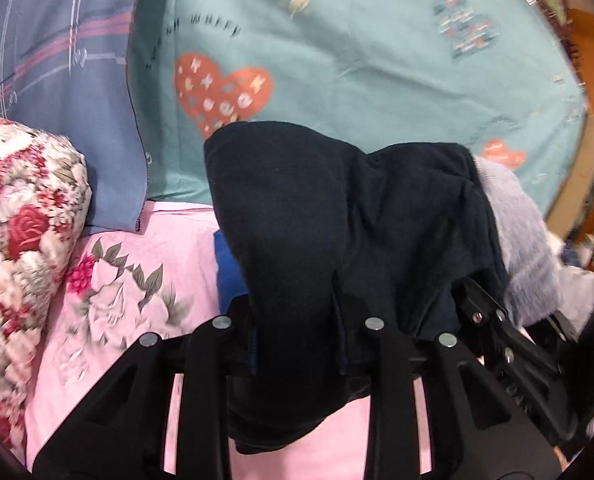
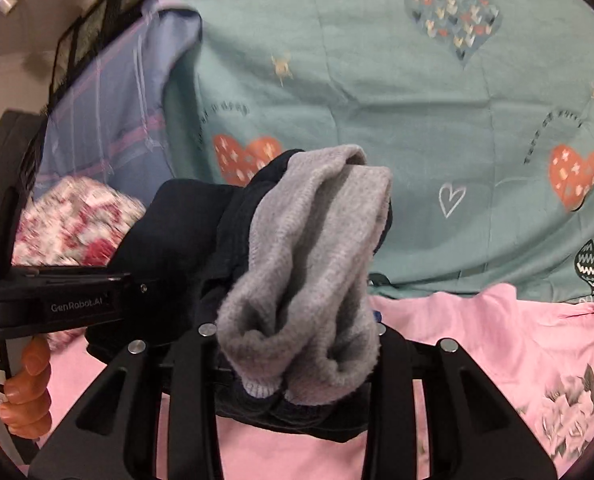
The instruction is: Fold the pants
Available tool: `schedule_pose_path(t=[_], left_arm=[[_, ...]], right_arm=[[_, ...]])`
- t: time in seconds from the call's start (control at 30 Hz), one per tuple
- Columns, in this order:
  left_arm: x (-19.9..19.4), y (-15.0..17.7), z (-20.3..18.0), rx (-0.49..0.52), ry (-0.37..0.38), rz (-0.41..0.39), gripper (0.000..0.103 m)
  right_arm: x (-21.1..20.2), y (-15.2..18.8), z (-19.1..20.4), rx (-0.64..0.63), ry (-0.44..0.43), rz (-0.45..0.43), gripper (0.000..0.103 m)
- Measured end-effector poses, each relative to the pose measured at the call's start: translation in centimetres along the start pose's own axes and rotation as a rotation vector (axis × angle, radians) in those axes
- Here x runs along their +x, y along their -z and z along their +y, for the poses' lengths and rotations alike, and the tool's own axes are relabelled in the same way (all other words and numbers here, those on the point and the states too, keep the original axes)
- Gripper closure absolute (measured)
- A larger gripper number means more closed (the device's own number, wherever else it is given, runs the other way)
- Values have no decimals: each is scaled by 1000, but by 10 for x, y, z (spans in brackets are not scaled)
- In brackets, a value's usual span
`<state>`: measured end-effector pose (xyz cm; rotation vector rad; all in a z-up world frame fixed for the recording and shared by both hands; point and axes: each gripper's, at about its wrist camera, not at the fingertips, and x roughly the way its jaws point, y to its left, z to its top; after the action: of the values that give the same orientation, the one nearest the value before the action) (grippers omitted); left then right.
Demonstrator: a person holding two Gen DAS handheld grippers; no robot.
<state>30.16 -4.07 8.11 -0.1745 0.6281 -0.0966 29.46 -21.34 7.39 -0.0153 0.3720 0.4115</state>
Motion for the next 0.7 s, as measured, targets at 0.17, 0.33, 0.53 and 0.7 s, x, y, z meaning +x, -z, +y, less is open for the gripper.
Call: schedule_pose_path(t=[0.17, 0.33, 0.53, 0.7], left_arm=[[95, 17, 23, -16, -92, 136, 56], [122, 36, 44, -96, -159, 136, 7], [78, 28, 34, -60, -205, 132, 9], [-6, 59, 15, 13, -206, 77, 2]], right_arm=[[76, 42, -45, 135, 106, 224, 37], [84, 60, -83, 355, 79, 247, 14], [8, 26, -55, 249, 160, 126, 14], [-73, 30, -19, 201, 164, 147, 8]])
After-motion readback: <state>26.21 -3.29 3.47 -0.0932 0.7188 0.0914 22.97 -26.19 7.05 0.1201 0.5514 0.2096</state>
